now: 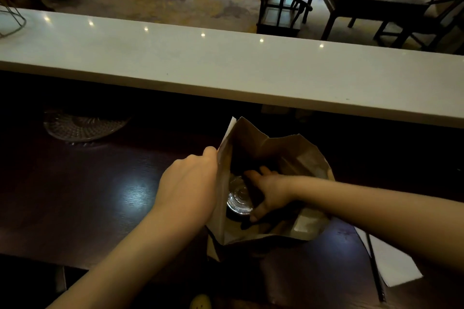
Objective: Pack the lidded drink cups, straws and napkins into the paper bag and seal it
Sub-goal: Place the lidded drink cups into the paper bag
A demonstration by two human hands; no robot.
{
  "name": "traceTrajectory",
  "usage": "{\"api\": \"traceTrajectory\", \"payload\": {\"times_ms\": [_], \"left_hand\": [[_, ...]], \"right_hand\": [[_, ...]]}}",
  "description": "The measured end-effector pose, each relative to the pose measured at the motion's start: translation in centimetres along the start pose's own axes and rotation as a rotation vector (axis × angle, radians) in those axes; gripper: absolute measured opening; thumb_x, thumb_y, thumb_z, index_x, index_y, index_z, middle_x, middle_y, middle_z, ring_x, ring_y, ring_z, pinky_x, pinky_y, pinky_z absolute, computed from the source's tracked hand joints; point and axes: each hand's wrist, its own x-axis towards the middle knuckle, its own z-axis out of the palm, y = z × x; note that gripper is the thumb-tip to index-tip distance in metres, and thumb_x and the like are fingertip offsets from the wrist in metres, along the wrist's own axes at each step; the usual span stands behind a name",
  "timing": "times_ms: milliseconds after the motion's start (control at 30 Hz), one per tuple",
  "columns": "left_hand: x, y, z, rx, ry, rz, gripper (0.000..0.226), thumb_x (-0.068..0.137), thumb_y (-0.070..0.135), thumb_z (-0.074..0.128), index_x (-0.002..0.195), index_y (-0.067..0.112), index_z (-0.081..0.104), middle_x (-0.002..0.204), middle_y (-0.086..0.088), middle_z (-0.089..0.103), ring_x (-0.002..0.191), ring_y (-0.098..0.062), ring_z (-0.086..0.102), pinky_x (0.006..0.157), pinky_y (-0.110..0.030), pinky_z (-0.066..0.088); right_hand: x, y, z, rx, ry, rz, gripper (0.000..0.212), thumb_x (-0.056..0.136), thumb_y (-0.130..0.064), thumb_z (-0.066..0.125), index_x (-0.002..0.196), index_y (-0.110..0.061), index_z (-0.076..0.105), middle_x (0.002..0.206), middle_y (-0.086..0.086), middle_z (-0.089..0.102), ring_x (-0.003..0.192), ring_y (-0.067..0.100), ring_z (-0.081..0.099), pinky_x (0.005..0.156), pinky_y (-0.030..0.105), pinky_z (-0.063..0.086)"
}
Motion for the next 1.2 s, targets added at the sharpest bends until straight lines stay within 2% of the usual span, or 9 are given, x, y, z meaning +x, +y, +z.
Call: {"api": "traceTrajectory", "payload": {"times_ms": [267,467,533,600,700,800,1000,1100,1200], "left_hand": [[1.0,0.2,-0.5,0.012,0.042,0.01,0.018,0.092,0.014,0.043,0.109,0.014,0.05,0.086,-0.008,0.06,0.077,-0.031,0.057,0.053,-0.031,0.034],[0.4,1.0,-1.9,-0.037,0.087,0.026,0.048,0.091,0.033,0.051,0.134,0.017,0.038,0.116,-0.009,0.062,0.103,-0.03,0.06,0.079,-0.039,0.049],[-0.7,1.9,-2.2,-0.139,0.187,0.127,0.058,0.088,0.031,0.057,0.14,0.016,0.034,0.128,-0.007,0.057,0.115,-0.026,0.055,0.09,-0.036,0.047],[-2.1,2.9,-2.4,-0.231,0.26,0.305,0.054,0.085,0.033,0.056,0.134,0.015,0.046,0.129,-0.006,0.058,0.118,-0.024,0.055,0.094,-0.032,0.044],[-3.9,4.1,-2.2,-0.258,0.002,0.442,0.058,0.083,0.055,0.037,0.134,0.029,0.044,0.13,0.01,0.057,0.119,-0.009,0.054,0.095,-0.024,0.043],[-4.8,4.4,-1.2,-0.163,-0.261,0.406,0.05,0.086,0.055,0.043,0.133,0.038,0.041,0.123,0.014,0.061,0.11,-0.004,0.057,0.092,-0.026,0.049],[-5.1,5.4,-1.0,-0.032,-0.27,0.343,0.027,0.091,0.044,0.044,0.107,0.034,0.064,0.098,0.009,0.07,0.091,-0.009,0.064,0.081,-0.033,0.053],[-5.3,6.1,-1.8,-0.007,-0.305,0.311,0.026,0.091,0.041,0.047,0.109,0.033,0.064,0.101,0.012,0.069,0.091,-0.005,0.062,0.082,-0.029,0.053],[-6.1,7.5,-2.5,-0.08,-0.237,0.267,0.034,0.087,0.041,0.055,0.121,0.037,0.055,0.114,0.016,0.065,0.102,-0.003,0.059,0.086,-0.024,0.051]], "right_hand": [[-6.6,0.5,-5.5,-0.067,-0.052,-0.049,0.098,0.071,-0.048,0.075,0.147,-0.03,0.016,0.15,0.003,0.025,0.137,0.027,0.033,0.11,0.042,0.037],[-11.9,1.1,-8.5,0.009,0.017,-0.119,0.067,0.077,-0.046,0.068,0.137,-0.03,0.041,0.136,-0.006,0.051,0.121,0.013,0.051,0.099,0.024,0.039],[-13.3,1.8,-8.9,0.066,0.066,-0.151,0.056,0.079,-0.045,0.067,0.13,-0.03,0.05,0.126,-0.01,0.059,0.113,0.007,0.056,0.1,0.024,0.042],[-14.5,2.9,-8.9,0.138,0.134,-0.183,0.048,0.08,-0.043,0.066,0.125,-0.032,0.054,0.118,-0.014,0.063,0.107,0.003,0.059,0.096,0.02,0.044],[-15.8,5.2,-7.8,0.239,0.23,-0.225,0.04,0.081,-0.042,0.065,0.12,-0.034,0.058,0.112,-0.017,0.064,0.103,0.0,0.06,0.091,0.018,0.046],[-16.7,8.1,-5.6,0.327,0.26,-0.218,0.038,0.082,-0.038,0.064,0.12,-0.034,0.058,0.112,-0.017,0.063,0.103,0.0,0.061,0.086,0.017,0.049],[-16.8,14.4,-0.4,0.601,0.386,-0.178,0.033,0.082,-0.027,0.067,0.114,-0.033,0.06,0.117,-0.008,0.063,0.103,0.005,0.064,0.089,0.028,0.055],[-16.6,17.0,1.8,0.725,0.433,-0.153,0.03,0.083,-0.018,0.066,0.111,-0.029,0.061,0.113,-0.004,0.066,0.102,0.01,0.065,0.084,0.026,0.057],[-16.6,19.6,3.7,0.658,0.465,-0.052,0.031,0.083,-0.018,0.068,0.112,-0.025,0.059,0.113,-0.001,0.065,0.102,0.009,0.064,0.091,0.028,0.054]]}}
